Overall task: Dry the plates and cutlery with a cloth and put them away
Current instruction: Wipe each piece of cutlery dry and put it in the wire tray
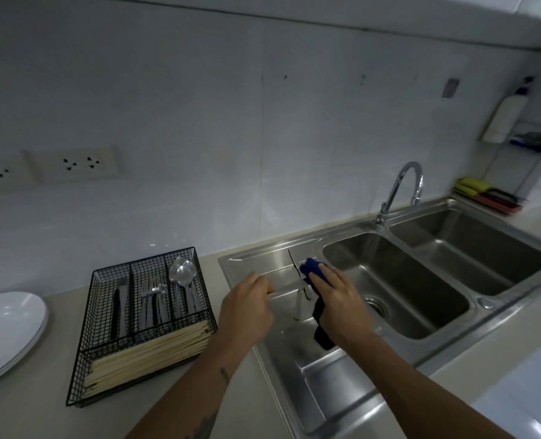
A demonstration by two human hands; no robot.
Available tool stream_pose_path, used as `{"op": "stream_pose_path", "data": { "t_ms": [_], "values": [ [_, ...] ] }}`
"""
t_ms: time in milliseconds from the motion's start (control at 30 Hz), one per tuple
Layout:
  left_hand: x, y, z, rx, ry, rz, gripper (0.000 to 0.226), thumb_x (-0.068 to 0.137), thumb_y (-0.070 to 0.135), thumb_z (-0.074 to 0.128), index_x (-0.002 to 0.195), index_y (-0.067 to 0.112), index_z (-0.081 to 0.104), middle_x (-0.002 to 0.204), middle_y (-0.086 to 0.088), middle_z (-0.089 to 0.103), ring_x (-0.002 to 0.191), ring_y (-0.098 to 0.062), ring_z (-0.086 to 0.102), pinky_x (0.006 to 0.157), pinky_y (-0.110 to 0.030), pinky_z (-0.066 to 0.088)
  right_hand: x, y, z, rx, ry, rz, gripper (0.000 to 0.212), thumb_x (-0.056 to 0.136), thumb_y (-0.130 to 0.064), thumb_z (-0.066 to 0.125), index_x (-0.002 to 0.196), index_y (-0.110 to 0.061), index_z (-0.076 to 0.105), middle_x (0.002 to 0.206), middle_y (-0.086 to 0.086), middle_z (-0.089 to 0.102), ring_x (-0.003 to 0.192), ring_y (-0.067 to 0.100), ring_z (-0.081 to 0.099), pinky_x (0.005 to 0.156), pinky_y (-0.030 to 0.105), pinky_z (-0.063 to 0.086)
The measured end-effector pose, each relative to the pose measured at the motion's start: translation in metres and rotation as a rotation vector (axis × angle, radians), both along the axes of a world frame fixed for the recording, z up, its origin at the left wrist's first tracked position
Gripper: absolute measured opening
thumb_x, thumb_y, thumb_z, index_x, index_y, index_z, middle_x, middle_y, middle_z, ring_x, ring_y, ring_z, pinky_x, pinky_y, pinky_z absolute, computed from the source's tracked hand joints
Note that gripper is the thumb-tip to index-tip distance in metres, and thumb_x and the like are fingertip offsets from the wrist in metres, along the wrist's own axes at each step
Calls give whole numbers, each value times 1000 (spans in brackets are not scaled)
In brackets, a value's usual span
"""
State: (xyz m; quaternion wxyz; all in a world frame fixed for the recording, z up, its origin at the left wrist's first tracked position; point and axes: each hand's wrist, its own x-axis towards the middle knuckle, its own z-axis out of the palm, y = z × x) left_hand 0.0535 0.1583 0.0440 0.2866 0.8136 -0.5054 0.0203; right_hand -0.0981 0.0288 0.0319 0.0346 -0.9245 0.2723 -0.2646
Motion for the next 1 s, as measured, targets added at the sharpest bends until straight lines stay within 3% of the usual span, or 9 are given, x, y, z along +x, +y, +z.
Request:
{"op": "stream_pose_path", "data": {
  "t_ms": [100,233,333,467,567,667,800,900,1000],
  "values": [
    [-2,-2,6,64,34,14,28,83,2,55,101,21,64,102,7,59,92,-18,59,73,-30,47,-10,-6,9,45,-92,-62,71,74,3,68,139,-17,48,139,4,51,128,26,44,103,47,44],
    [-5,-11,24,121,162,33,35,84,6,52,107,24,72,105,3,67,92,-21,64,73,-27,48,-5,14,19,-38,-65,68,73,70,0,72,137,-16,49,141,6,50,128,28,44,108,45,39],
    [-5,-15,34,130,291,45,30,80,10,50,90,23,75,89,6,69,77,-16,64,66,-27,52,-2,23,9,-117,33,130,75,59,-1,77,130,-15,58,138,6,53,123,29,49,104,41,43],
    [-6,-8,30,160,290,86,21,81,11,54,70,17,70,73,5,70,69,-13,65,65,-33,58,-13,12,-1,2,6,-18,79,61,1,79,134,-17,54,143,2,49,127,29,46,107,42,40],
    [-9,-6,29,125,346,92,20,85,14,56,74,18,73,77,4,72,72,-12,67,71,-36,60,-12,22,-1,-72,32,62,78,62,2,77,134,-17,54,146,2,45,134,30,39,110,49,33],
    [-9,-4,35,113,362,114,20,85,15,56,74,22,72,80,8,71,74,-12,66,71,-32,59,-11,20,-1,-120,33,107,72,62,-3,81,130,-15,58,143,5,49,132,31,41,108,48,36],
    [-9,2,33,163,362,115,20,84,15,56,71,22,69,85,10,71,78,-14,66,73,-30,56,-21,6,0,43,-56,-35,76,61,7,76,132,-15,57,142,4,50,125,31,46,101,49,46],
    [-12,-1,30,163,435,77,16,89,15,58,81,17,72,83,3,69,79,-17,65,74,-31,54,-17,8,-4,77,-124,38,70,70,9,68,134,-15,55,145,2,47,125,24,47,102,38,45],
    [-19,-8,28,132,579,25,16,96,25,58,96,16,72,93,2,69,86,-13,63,77,-27,49,-11,17,-10,52,-93,91,66,69,4,72,131,-12,57,143,5,49,127,28,47,104,40,44]
  ]
}}
